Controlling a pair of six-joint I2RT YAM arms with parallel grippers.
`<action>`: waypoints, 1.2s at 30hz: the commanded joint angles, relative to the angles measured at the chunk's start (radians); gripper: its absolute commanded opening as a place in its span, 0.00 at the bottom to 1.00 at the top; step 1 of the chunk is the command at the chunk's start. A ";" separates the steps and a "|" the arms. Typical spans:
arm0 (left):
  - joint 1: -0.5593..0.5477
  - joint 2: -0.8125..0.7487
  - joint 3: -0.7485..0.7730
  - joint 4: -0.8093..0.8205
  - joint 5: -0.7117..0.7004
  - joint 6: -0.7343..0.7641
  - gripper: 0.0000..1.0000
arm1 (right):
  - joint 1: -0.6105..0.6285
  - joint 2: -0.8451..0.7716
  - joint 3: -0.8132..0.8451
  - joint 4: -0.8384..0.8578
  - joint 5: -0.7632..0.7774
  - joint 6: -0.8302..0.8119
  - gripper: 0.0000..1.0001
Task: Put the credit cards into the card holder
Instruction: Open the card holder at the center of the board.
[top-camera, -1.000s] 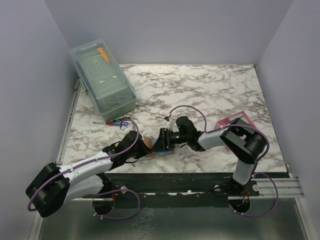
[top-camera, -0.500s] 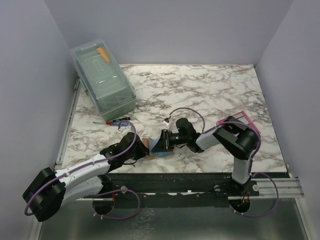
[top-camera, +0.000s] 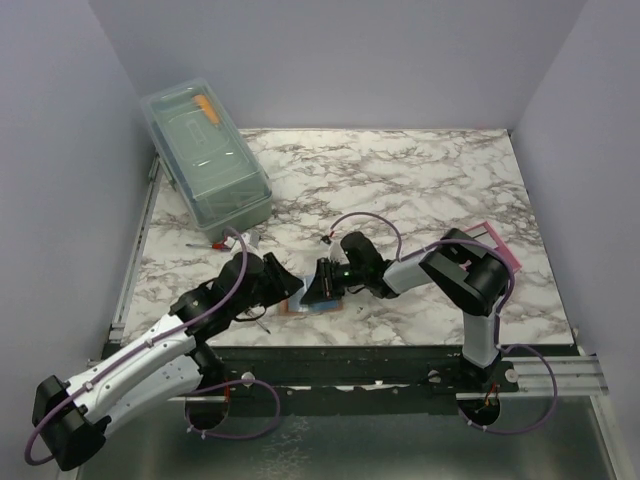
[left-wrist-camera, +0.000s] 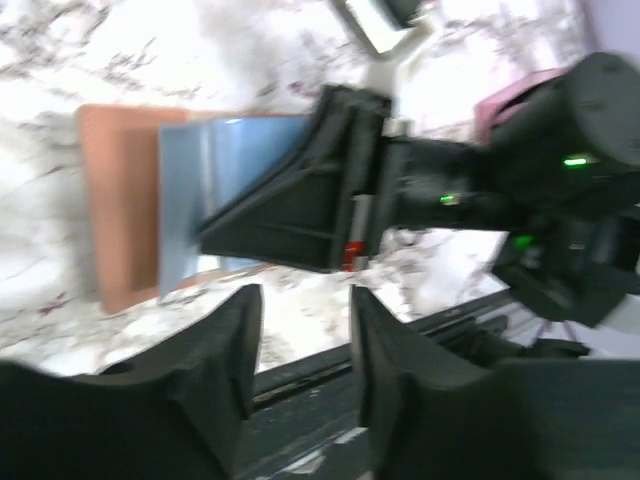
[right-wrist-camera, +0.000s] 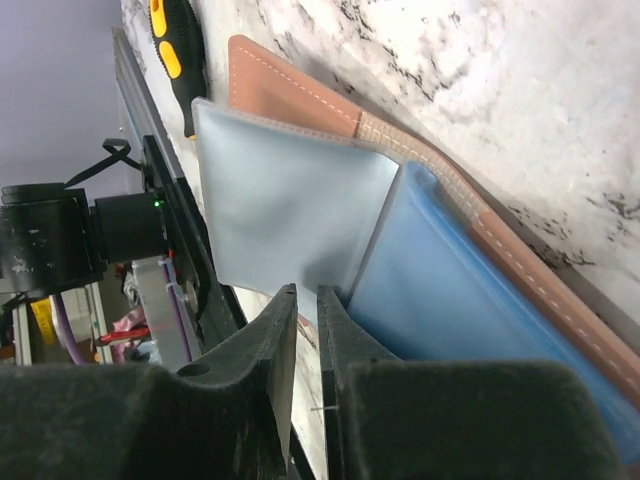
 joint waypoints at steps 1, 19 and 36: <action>-0.004 0.046 0.089 0.016 -0.006 0.048 0.36 | 0.000 0.019 0.015 -0.144 0.087 -0.077 0.19; 0.047 0.379 -0.085 0.201 -0.146 0.093 0.00 | -0.005 -0.159 -0.015 -0.205 -0.008 -0.056 0.22; 0.048 0.357 -0.135 0.214 -0.123 0.089 0.00 | -0.129 0.008 -0.157 0.081 -0.107 0.012 0.20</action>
